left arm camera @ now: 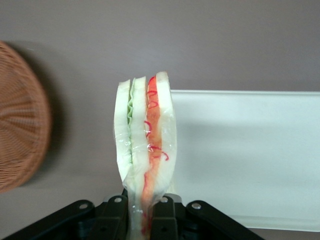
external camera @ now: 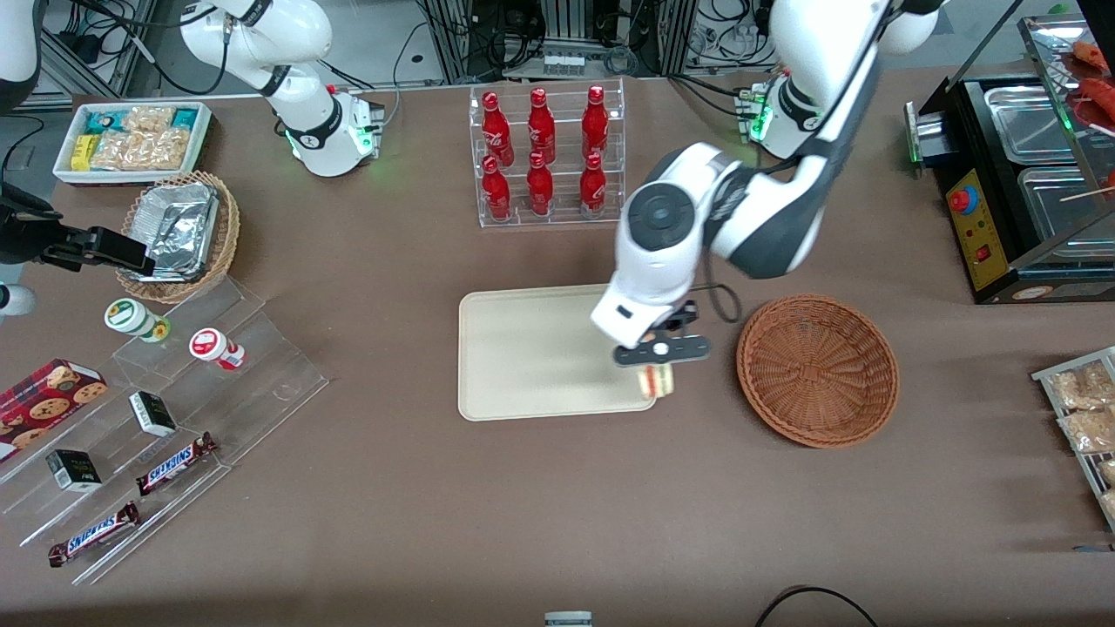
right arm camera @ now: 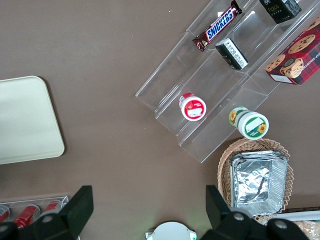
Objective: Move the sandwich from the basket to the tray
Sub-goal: 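Carry the sandwich with the left gripper over the cream tray, then lower the sandwich onto the tray and open the left gripper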
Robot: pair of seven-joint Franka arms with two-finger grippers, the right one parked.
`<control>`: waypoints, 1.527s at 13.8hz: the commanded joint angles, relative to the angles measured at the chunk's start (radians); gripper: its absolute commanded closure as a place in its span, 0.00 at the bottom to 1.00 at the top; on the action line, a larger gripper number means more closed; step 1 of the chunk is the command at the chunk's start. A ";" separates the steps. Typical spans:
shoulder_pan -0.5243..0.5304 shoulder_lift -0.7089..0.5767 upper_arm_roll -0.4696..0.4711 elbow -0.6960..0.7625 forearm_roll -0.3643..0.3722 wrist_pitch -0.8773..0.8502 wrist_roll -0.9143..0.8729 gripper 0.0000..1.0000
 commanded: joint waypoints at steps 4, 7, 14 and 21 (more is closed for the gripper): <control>-0.140 0.178 0.014 0.079 0.015 0.135 -0.111 1.00; -0.162 0.209 0.014 0.078 0.018 0.164 -0.112 1.00; -0.208 0.263 0.016 0.071 0.021 0.198 -0.115 1.00; -0.208 0.255 0.019 0.076 0.023 0.192 -0.112 0.00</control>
